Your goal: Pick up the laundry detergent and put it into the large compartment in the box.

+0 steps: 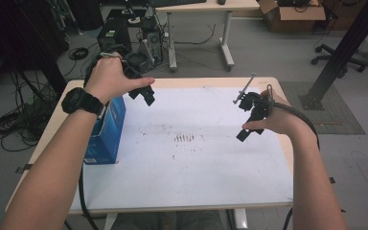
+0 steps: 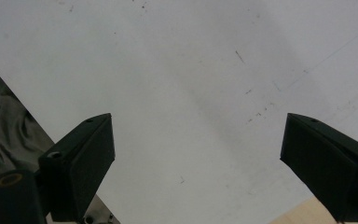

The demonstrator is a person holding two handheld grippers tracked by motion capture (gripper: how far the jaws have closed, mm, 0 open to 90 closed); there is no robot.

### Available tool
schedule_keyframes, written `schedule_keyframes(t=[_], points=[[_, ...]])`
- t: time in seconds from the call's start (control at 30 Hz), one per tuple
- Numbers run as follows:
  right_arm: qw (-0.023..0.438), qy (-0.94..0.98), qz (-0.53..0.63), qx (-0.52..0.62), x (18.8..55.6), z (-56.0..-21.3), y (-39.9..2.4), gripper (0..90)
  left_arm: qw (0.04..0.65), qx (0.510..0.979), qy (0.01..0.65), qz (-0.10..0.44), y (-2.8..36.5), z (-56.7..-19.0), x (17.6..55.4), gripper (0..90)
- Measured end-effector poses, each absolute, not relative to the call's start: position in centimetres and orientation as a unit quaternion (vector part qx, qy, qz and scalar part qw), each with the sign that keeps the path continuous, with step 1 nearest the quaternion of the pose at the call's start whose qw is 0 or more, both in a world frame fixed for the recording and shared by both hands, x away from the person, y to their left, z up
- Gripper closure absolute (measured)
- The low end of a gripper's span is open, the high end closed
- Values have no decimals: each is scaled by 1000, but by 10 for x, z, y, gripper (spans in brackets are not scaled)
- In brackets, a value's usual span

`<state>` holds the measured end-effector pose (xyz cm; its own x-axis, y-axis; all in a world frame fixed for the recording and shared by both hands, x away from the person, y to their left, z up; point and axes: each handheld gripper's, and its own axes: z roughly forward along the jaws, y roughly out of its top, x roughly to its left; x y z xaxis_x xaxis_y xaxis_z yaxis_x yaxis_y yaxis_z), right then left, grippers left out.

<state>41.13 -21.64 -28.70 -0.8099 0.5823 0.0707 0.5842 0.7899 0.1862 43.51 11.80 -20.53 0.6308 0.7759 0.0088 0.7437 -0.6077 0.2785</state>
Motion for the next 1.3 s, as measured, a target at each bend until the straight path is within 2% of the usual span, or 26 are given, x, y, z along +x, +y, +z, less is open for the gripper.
schedule_keyframes(t=[0.33, 1.3], points=[[7, -946, -100, -307, 413, -287, -215, 98, 115, 898, 421, 58, 108, -219, 437, 136], [7, -946, -100, -309, 411, -289, -216, 97, 108, 898, 424, 50, 106, -219, 436, 115]])
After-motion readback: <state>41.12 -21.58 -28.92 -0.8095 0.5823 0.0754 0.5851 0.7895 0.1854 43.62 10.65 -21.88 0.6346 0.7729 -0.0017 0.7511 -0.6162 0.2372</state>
